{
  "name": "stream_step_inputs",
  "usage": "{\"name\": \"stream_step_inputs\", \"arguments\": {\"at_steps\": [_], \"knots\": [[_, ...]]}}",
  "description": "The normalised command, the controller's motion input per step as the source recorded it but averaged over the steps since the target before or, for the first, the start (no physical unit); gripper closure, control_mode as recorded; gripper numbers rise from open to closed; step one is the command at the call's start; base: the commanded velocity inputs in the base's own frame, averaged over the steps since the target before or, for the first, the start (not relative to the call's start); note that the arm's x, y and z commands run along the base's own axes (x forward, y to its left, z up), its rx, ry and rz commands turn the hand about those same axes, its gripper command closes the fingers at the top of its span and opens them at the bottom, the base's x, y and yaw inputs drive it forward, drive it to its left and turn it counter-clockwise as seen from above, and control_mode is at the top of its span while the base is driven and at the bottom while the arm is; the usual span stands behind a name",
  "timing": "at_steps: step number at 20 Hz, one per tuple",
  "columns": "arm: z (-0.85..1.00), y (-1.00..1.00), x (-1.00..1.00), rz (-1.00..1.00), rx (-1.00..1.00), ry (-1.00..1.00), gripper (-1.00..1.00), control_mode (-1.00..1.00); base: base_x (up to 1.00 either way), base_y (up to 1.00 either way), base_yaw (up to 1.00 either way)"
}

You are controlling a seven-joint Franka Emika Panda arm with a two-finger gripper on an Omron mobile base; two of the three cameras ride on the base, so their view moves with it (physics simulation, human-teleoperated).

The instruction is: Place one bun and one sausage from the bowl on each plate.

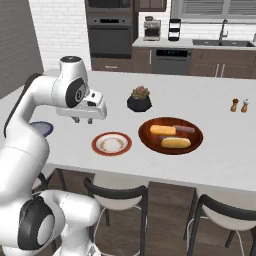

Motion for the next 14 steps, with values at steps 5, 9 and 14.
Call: {"name": "stream_step_inputs", "arguments": {"at_steps": [5, 9, 14], "knots": [[0.00, -0.04, -0.08, -0.02, 0.00, 0.00, -1.00, -1.00, 0.00, 0.00, 0.00], [-0.01, -0.65, 0.15, -0.22, 0.07, 0.01, -1.00, -1.00, 0.00, 0.00, 0.00], [-0.14, -0.92, 0.48, -0.35, 0.05, 0.11, -1.00, -1.00, 0.00, 0.00, 0.00]]}}
